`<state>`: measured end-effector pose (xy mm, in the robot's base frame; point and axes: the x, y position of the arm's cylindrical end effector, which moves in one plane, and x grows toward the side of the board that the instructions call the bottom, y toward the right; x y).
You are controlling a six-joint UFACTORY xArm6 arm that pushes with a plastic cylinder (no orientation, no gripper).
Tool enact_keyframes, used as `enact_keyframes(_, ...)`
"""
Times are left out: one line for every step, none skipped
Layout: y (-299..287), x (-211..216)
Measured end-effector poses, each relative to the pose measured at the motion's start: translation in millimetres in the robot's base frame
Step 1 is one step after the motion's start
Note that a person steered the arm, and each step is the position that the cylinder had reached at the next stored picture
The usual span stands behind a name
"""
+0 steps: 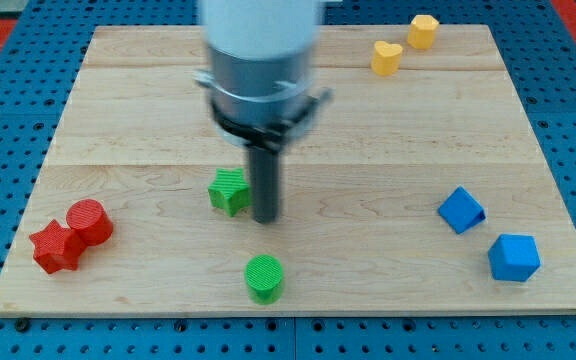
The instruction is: Drag the green star to the top left corner of the board
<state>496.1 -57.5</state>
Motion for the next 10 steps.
enact_keyframes(-60.0,-72.0)
enact_keyframes(-98.7,-113.6)
enact_keyframes(-96.0,-74.7)
enact_keyframes(-146.0,-101.2)
enact_keyframes(-131.9,-142.7)
enact_keyframes(-120.8,-180.8)
enact_keyframes(-111.2,-155.5)
enact_keyframes(-152.2,-193.4)
enact_keyframes(-150.9,-221.5)
enact_keyframes(-136.7,-201.5)
